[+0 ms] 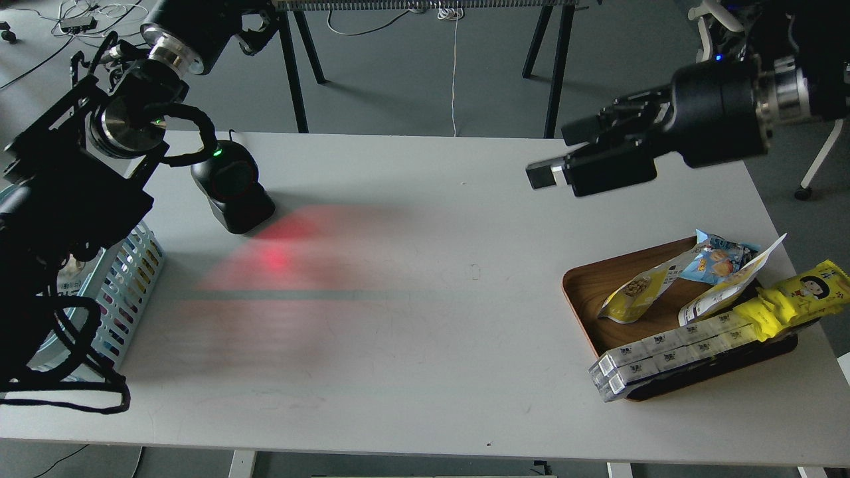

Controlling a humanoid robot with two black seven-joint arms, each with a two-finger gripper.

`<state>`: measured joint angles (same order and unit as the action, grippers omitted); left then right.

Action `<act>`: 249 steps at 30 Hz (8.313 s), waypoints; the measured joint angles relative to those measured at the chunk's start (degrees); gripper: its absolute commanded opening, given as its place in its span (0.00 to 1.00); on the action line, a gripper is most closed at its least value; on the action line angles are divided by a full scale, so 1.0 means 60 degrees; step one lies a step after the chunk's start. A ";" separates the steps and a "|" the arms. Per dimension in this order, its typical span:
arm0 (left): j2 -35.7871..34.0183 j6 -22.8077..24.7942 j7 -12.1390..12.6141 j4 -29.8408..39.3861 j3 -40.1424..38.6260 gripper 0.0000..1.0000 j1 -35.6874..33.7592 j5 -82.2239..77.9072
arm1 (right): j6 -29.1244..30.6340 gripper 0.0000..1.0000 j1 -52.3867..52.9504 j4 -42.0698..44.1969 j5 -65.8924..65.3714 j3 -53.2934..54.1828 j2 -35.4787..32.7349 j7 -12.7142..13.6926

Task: Scan snack and place in basket
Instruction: 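Move the right gripper down to the yellow snack packet on the wooden tray, then grasp the yellow snack packet with the right gripper, then lift the packet and carry it toward the table center, lowering it, then open the right gripper, release the packet, and retract the right arm, then reach the left gripper over to the yellow packet on the table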

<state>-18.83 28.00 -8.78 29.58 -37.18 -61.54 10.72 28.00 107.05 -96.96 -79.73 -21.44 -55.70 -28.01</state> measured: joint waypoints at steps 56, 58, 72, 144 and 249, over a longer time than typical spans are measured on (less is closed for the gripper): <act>0.0150 0.0000 -0.0016 -0.0125 0.0016 1.00 0.0179 0.0000 | -0.1137 0.00 -0.1404 0.2230 -0.6064 -0.2948 0.1132 0.0003; 0.0150 0.0000 -0.0016 -0.0125 0.0016 1.00 0.0179 0.0000 | -0.1155 0.00 -0.1404 0.2230 -0.6035 -0.2919 0.1134 0.0002; 0.0146 0.0000 -0.0016 -0.0125 0.0016 1.00 0.0195 0.0000 | -0.1444 0.00 -0.0620 0.1981 -0.4853 -0.2619 0.0977 0.0002; -0.0024 0.0000 -0.0031 -0.0139 -0.0029 1.00 0.0168 -0.0012 | -0.2850 0.15 -0.1006 0.4731 -0.1668 -0.2315 0.8068 0.0002; -0.2237 -0.0001 -0.2061 0.9735 0.4933 0.93 -0.1675 -2.2147 | 0.0000 0.99 -0.9607 1.2438 1.5169 0.9160 0.5603 0.0002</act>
<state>-32.25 27.99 -21.15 87.99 -7.58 -71.59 -122.16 28.00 49.40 -22.33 11.28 33.52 -22.08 -28.00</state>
